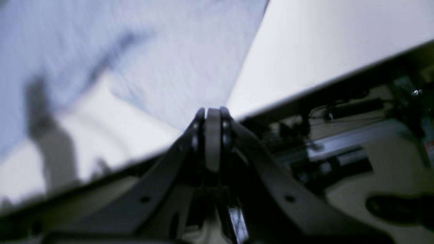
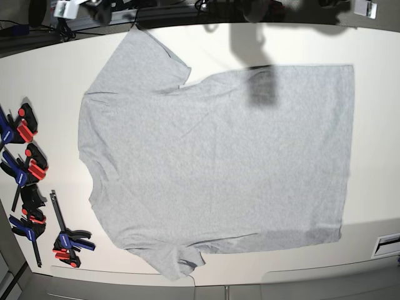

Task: Fold the T-shirt properly
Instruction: 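Move both grippers down to the shirt's shoulder corners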

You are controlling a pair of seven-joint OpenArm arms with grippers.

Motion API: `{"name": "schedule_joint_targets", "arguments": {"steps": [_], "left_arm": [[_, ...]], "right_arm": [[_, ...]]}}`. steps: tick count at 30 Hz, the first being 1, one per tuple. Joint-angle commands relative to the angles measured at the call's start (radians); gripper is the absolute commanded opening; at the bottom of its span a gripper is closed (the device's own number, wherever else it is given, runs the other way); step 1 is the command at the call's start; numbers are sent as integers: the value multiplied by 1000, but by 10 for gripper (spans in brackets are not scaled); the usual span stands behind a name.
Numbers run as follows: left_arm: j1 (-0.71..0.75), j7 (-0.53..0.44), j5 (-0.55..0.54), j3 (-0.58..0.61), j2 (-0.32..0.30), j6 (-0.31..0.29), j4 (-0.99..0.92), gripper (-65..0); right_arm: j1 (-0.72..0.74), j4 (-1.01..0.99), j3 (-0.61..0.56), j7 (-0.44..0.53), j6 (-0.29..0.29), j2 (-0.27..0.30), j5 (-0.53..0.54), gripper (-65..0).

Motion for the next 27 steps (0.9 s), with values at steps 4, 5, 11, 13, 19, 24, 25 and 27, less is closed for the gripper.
{"name": "schedule_joint_targets", "arguments": {"steps": [4, 5, 11, 13, 19, 24, 25, 27], "left_arm": [[4, -34, -15, -5, 0, -8, 13, -650], [-3, -37, -15, -5, 0, -8, 13, -650], [-54, -41, -4, -5, -1, -8, 13, -650], [-65, -39, -4, -5, -1, -8, 13, -650], [-69, -39, -4, -5, -1, -8, 13, -650], [-69, -39, -4, -5, -1, -8, 13, -650], [-69, -39, -4, -5, -1, -8, 13, -650], [-70, -39, -4, -5, -1, -8, 13, -650]], "right_arm": [[81, 50, 90, -16, 5, -68, 137, -650], [116, 43, 103, -52, 5, -97, 163, -650], [304, -156, 133, -124, 121, -207, 343, -650], [346, -246, 133, -146, 212, -207, 387, -650], [423, -385, 134, -151, 234, -209, 415, -650], [471, -379, 190, -204, 234, -277, 262, -475], [478, -378, 201, -213, 234, -287, 262, -422], [491, -378, 212, -220, 235, -293, 261, -369]]}}
